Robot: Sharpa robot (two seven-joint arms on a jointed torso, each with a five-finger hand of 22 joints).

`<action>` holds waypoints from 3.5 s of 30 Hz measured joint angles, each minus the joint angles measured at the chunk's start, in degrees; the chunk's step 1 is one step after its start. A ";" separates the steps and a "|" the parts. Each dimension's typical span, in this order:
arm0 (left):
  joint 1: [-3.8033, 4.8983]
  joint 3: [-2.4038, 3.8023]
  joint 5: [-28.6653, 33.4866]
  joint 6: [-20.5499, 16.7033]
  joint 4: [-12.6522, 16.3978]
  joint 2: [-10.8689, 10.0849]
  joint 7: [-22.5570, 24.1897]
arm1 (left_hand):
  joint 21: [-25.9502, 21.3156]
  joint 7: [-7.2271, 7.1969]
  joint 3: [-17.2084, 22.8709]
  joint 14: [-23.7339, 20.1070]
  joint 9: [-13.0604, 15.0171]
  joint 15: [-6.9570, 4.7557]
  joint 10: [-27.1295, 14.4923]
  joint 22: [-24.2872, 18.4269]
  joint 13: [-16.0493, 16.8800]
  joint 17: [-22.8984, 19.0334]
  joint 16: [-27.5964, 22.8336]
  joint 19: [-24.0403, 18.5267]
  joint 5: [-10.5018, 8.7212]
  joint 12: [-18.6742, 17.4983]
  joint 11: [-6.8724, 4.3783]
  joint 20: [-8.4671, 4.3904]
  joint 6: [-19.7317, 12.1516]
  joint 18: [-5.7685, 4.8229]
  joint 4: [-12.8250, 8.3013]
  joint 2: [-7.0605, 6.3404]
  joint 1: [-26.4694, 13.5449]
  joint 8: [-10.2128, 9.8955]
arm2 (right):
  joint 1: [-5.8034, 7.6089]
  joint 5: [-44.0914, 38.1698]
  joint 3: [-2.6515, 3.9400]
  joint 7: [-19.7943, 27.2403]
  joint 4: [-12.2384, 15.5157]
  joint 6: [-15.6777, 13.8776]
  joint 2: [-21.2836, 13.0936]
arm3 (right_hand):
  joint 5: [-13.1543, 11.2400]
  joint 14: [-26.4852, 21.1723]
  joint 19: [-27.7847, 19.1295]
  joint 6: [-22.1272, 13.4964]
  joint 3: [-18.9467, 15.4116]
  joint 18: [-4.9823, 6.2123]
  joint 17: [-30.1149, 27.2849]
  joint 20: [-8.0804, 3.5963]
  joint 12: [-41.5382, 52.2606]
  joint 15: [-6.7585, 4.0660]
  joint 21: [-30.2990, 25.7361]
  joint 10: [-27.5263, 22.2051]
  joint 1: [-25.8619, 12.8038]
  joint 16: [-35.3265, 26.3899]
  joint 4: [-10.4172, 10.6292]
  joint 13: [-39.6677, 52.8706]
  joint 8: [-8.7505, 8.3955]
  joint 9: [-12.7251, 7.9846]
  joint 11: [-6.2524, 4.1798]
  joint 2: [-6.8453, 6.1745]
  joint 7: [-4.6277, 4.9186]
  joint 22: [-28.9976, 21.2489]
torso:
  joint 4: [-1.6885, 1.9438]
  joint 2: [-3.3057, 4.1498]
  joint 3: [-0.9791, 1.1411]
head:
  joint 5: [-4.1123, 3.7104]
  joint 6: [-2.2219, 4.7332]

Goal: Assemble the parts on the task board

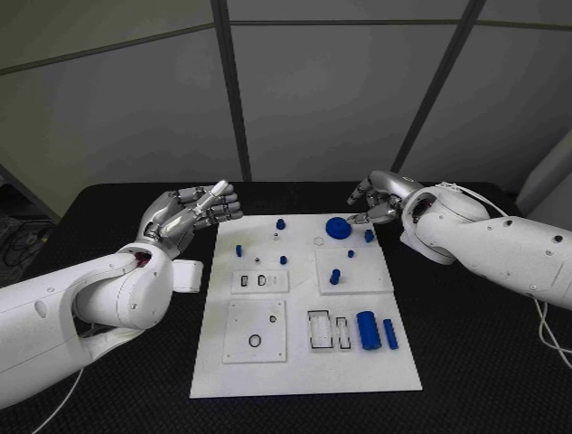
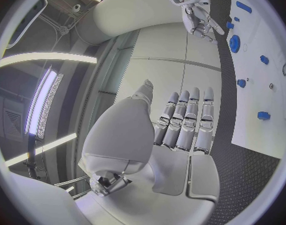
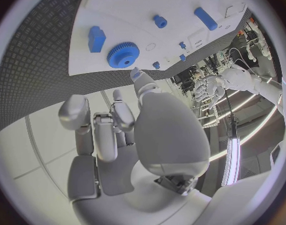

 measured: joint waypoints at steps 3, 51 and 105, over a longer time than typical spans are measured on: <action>0.00 0.00 -0.09 0.07 -0.10 0.17 -0.01 | 0.00 0.00 0.00 0.00 0.00 0.00 0.00 0.00 0.00 0.00 0.00 0.00 0.00 0.00 0.00 0.00 0.00 0.00 0.00 0.00 0.00 0.00 | -0.01 1.01 0.07 -0.40 -0.48 1.08 0.19 | 0.00 0.15 0.10 -0.47 -0.89 -0.47 0.00 0.10 4.05 0.28 0.37 0.62 0.46 0.23 0.89 4.63 0.41 0.00 0.56 0.22 0.08 0.86 | 0.02 0.02 0.00 | -0.08 -0.03; -0.02 -0.01 -0.47 0.45 -0.76 0.73 -0.24 | 0.00 0.01 -0.16 0.00 -0.01 0.00 -0.01 0.02 -0.01 0.01 0.00 0.00 0.00 0.01 0.01 0.00 -0.01 0.00 -0.15 -0.01 0.01 0.01 | -0.06 1.34 0.13 -2.00 -5.80 9.78 5.39 | 0.21 -0.07 0.91 -1.53 -1.28 -0.87 -0.03 0.92 12.06 0.88 2.47 3.68 3.36 1.37 2.26 6.82 2.78 -0.02 0.78 2.07 0.64 4.20 | 0.21 0.04 -0.08 | -0.28 -1.18; -0.02 0.00 -0.51 0.68 -0.80 0.79 -0.66 | 0.00 0.01 0.01 -0.01 -0.02 0.00 -0.02 0.03 -0.02 0.02 -0.23 0.00 0.00 0.01 0.01 0.00 -0.01 0.00 -0.32 -0.01 0.01 -0.22 | -0.11 -13.62 -0.87 -2.87 2.20 -2.09 13.55 | 0.86 0.04 2.14 3.70 3.40 -1.78 -0.04 -0.32 14.69 0.14 4.42 3.87 4.45 2.10 0.76 6.80 3.91 -0.22 -0.46 5.29 -0.22 7.70 | 0.29 0.07 -0.08 | 0.19 -0.96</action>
